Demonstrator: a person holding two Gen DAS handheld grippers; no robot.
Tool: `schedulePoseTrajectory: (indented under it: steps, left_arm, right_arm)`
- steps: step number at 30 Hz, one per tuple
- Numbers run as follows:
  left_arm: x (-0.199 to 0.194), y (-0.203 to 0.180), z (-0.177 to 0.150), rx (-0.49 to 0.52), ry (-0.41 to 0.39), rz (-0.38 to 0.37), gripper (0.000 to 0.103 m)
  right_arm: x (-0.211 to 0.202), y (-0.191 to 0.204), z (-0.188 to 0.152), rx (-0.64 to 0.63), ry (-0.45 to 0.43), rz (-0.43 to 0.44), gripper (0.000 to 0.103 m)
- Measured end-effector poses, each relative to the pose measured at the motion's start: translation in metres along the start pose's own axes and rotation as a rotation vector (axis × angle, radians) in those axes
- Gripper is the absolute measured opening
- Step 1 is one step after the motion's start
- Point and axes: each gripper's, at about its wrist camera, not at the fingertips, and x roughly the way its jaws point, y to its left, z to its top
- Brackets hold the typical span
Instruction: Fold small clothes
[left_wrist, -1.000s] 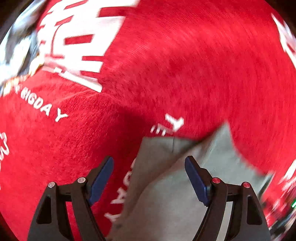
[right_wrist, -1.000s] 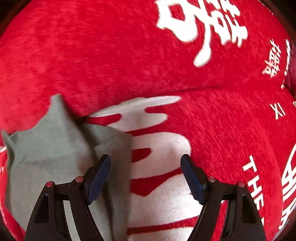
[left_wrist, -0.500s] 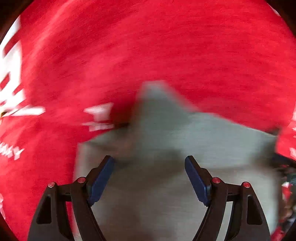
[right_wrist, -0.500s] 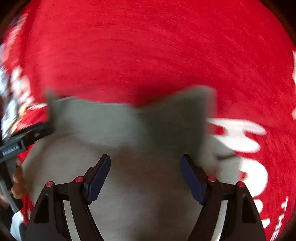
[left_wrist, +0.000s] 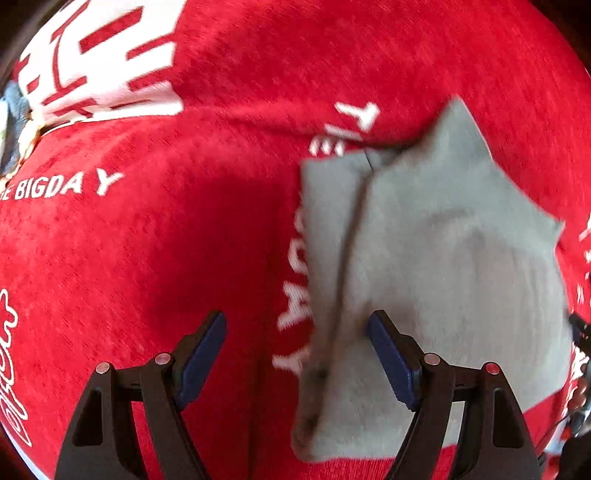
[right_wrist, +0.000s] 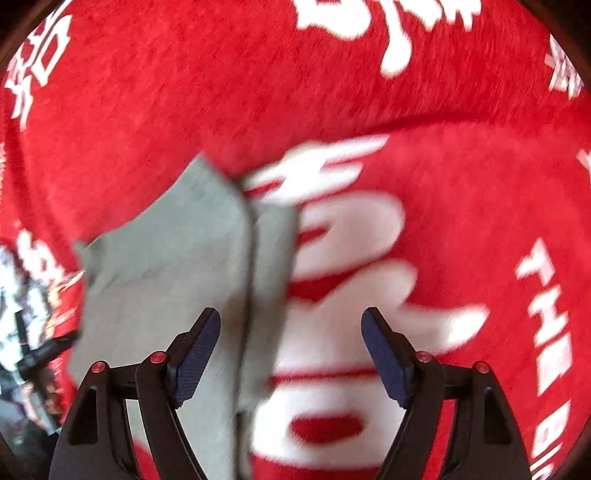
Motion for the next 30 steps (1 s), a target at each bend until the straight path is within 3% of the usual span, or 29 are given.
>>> schedulePoseTrajectory:
  steps: [3, 7, 11, 12, 14, 15, 18, 22, 26, 28, 30]
  left_arm:
    - [0.006, -0.003, -0.005, -0.027, 0.018, -0.049, 0.080]
    - [0.005, 0.003, -0.008, -0.065, 0.021, -0.074, 0.080]
    - [0.006, 0.017, -0.020, -0.123, 0.020, -0.108, 0.082]
    - [0.005, 0.016, -0.021, -0.112, 0.014, -0.111, 0.067]
    - [-0.001, 0.010, -0.031, -0.057, 0.019, -0.204, 0.025]
    - [-0.007, 0.010, -0.034, -0.037, 0.015, -0.174, 0.022]
    - [-0.016, -0.002, -0.038, 0.022, 0.033, -0.095, 0.018]
    - [-0.049, -0.016, -0.052, 0.041, 0.018, -0.137, 0.018]
    - [-0.052, -0.023, -0.073, 0.061, 0.043, -0.136, 0.018]
    - [-0.031, -0.023, -0.076, 0.048, 0.077, -0.105, 0.019]
    - [-0.021, -0.015, -0.078, -0.020, 0.085, -0.129, 0.025]
  right_arm:
    - [-0.001, 0.012, -0.013, -0.032, -0.027, 0.012, 0.084]
    - [0.004, 0.044, -0.027, -0.042, 0.021, 0.139, 0.084]
    - [0.014, 0.065, -0.034, -0.113, -0.015, 0.081, 0.084]
    - [0.016, 0.068, -0.033, -0.124, -0.016, 0.082, 0.067]
    - [0.025, 0.073, -0.029, -0.142, 0.030, 0.088, 0.033]
    - [0.024, 0.072, -0.028, -0.143, 0.031, 0.095, 0.031]
    - [0.007, 0.078, -0.024, -0.188, 0.013, 0.112, 0.026]
    - [-0.034, 0.084, -0.020, -0.238, -0.048, 0.118, 0.023]
    - [-0.042, 0.069, -0.026, -0.236, -0.015, 0.081, 0.023]
    - [-0.030, 0.055, -0.031, -0.235, 0.022, 0.026, 0.025]
    - [-0.013, 0.048, -0.035, -0.234, 0.076, -0.007, 0.038]
